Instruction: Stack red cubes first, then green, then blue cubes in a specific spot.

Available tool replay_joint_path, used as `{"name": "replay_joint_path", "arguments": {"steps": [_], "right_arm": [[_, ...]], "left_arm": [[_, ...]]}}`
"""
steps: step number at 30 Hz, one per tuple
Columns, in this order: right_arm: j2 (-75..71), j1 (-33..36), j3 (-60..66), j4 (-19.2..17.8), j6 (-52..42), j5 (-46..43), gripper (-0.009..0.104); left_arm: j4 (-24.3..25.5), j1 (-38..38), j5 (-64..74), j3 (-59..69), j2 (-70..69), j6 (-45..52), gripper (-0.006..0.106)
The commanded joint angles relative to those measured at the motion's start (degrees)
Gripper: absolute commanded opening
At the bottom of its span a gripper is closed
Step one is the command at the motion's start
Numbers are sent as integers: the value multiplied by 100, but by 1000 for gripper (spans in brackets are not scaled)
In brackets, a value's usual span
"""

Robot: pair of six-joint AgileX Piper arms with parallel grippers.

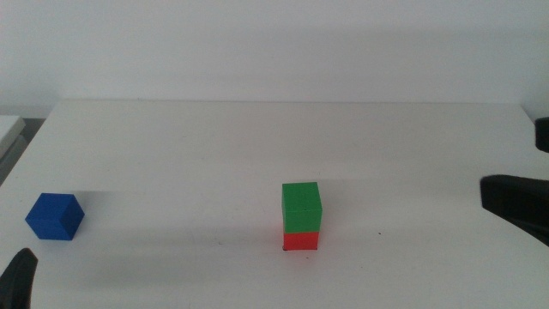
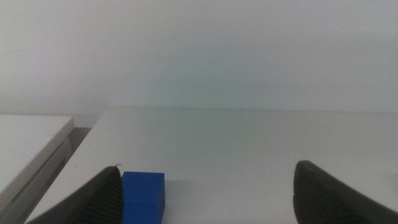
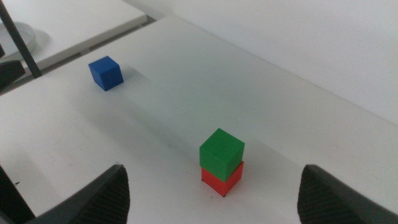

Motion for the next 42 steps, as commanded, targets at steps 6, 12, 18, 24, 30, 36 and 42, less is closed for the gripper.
{"name": "replay_joint_path", "arguments": {"steps": [6,12,18,24,30,36,42], "right_arm": [[-128,-12,52,161,-189,-49,92],[-128,-12,52,187,-189,-18,92],[-128,-12,52,202,-189,-6,92],[-128,-12,52,202,-189,-6,92],[-128,-12,52,202,-189,-6,92],[-128,-12,52,230,-189,-6,92],[-128,-12,52,230,-189,-6,92]], "left_arm": [[0,-17,-58,3,-17,-8,94],[0,-17,-58,3,-17,-8,94],[376,-7,-57,3,-17,-8,94],[448,228,64,-294,231,-8,94],[100,382,2033,-2723,2679,-8,94],[100,382,4663,-4605,4506,-8,94],[0,382,5267,-5679,5774,298,94]]}}
